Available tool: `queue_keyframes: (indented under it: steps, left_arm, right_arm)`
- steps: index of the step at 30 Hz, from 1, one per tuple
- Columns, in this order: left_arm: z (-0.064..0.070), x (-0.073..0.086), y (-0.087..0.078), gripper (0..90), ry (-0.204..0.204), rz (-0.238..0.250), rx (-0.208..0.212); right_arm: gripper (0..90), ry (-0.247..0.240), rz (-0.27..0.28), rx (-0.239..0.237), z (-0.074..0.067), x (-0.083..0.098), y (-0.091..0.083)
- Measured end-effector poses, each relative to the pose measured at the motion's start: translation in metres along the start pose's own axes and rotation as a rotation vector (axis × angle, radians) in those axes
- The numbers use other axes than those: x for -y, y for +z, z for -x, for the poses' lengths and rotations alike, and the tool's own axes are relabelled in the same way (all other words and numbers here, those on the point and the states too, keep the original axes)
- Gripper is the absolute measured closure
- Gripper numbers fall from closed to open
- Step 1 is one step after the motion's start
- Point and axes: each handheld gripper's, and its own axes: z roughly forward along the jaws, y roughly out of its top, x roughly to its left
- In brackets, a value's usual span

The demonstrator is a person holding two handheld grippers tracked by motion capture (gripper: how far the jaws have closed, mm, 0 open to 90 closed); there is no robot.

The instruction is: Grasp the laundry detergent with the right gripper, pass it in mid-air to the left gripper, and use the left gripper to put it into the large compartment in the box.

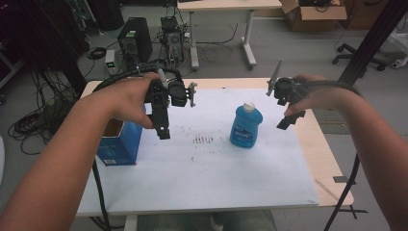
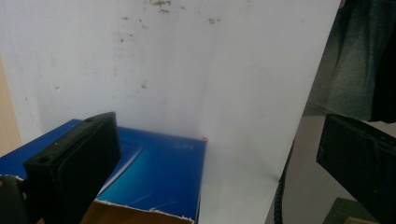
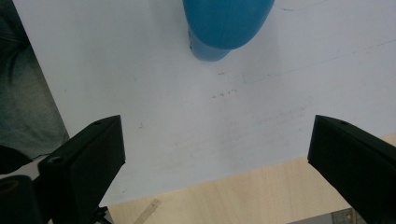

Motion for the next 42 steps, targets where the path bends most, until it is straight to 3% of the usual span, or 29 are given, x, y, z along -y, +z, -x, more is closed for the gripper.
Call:
queue_keyframes:
  steps: [16, 20, 42]
  left_arm:
    - [-0.001, 0.000, 0.001, 0.2, 0.012, 0.004, -0.010]
    - [0.001, 0.000, 0.000, 0.2, 0.014, 0.010, -0.013]
    - [0.004, -0.001, 0.004, 0.2, 0.026, 0.001, -0.016]
  right_arm:
    - [4.2, 0.015, 0.005, -0.009, 0.006, 0.002, 0.007]
    - [4.1, 0.046, 0.044, -0.010, 0.005, 0.006, 0.010]
    - [4.2, 0.069, 0.055, 0.008, -0.001, 0.019, 0.017]
